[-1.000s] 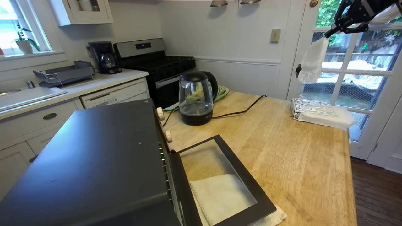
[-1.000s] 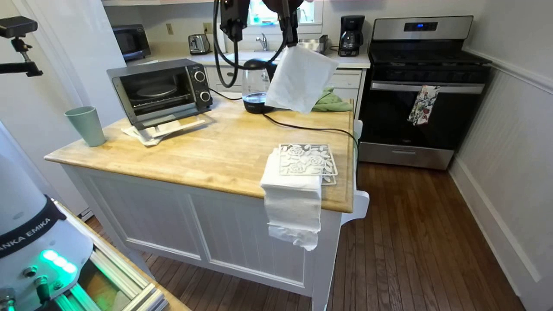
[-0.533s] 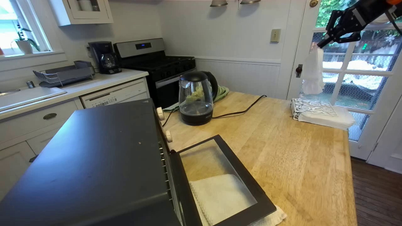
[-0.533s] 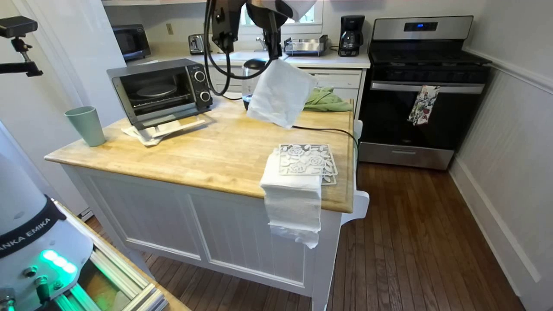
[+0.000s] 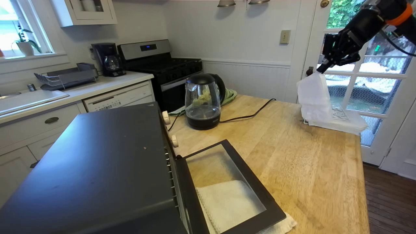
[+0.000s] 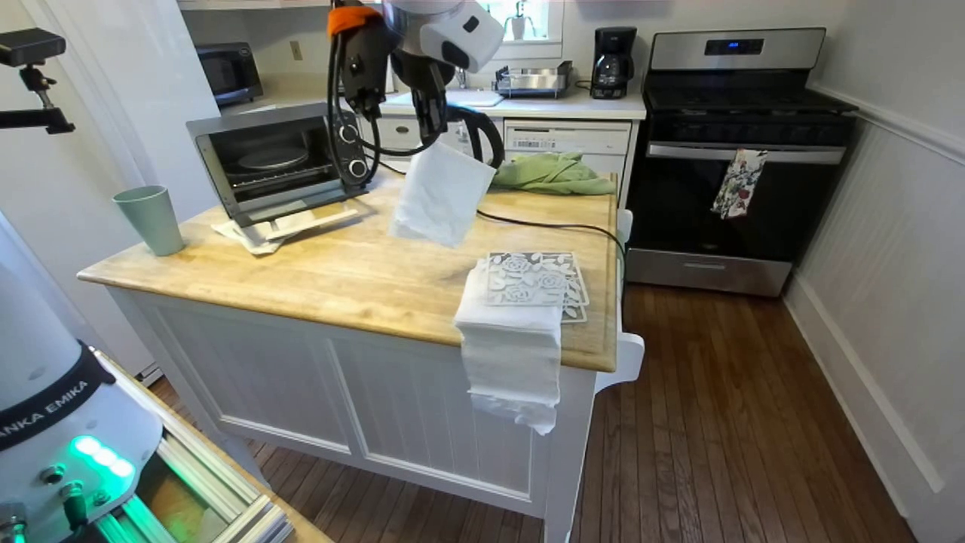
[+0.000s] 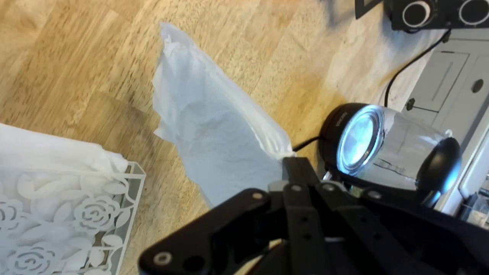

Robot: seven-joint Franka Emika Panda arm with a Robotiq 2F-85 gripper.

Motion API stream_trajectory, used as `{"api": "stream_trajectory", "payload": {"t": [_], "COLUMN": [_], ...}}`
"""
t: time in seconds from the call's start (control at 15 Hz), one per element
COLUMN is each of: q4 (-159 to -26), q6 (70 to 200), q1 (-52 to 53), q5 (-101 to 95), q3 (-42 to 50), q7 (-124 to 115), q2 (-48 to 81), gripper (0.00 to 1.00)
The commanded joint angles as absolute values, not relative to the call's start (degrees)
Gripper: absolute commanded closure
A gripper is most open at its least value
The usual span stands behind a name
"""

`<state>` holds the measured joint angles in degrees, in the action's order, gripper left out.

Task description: Lift one paper towel and put it on the cupboard

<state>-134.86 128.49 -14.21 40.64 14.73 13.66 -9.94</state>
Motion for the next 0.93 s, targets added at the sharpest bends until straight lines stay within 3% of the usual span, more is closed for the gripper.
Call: {"api": "stream_trajectory", "payload": {"t": [0.0,0.53,0.6,0.73,0.87], "q4": [-138.88,-145.92,-146.36,-146.91,-146.98], "q6": [134.06,140.95,140.04,138.99,137.28], "q1": [-11.89,-4.77,-4.15,-2.66,-1.51], "q5": [37.02,36.52,35.77,36.24,38.37], "q3": [11.78,5.19,4.63,3.90,4.07], "q7": [9.84,6.84,6.85,7.69,9.46], "q2": [-11.00,-10.88,-10.80,-10.32,-10.88], "gripper": [1.00,1.00,0.74,0.67,0.53]}}
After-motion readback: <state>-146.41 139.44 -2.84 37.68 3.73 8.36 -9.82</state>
